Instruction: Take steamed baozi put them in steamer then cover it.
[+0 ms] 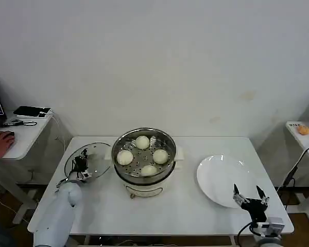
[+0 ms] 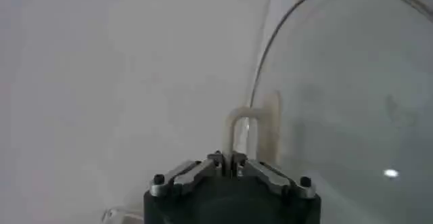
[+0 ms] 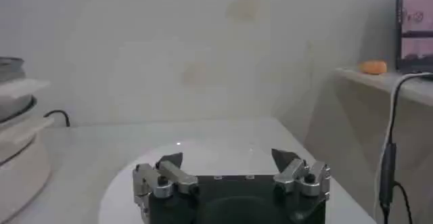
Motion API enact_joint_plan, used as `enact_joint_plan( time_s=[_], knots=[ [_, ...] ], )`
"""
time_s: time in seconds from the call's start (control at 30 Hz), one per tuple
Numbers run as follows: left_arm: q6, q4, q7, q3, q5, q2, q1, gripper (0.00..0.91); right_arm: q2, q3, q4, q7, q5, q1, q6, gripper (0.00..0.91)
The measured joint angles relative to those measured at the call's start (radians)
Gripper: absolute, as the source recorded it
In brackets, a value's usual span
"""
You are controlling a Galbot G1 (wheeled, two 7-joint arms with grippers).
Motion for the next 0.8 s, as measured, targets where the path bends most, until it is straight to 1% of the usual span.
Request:
enact_joint_plan(
  time_s=[0.17,0.3,0.8],
  knots=[
    [0.015,-0.056,0.017,-0.016,0.007,0.016,0.030,0.000,-0.001,0.000,-0.004,0.000,0.000,0.000,0.005,0.907],
    [0.029,-0.136,0.035,-0.035,0.014,0.034,0.066,0.000,-0.005,-0.002,-0.006,0.001,0.002,-0.002,0.009,0.907],
    [0.090,-0.533,0.131,-0.127,0.069,0.094,0.257,0.000,-0.013,-0.016,-0.013,0.003,0.008,0.005,0.026,0.907]
  ],
)
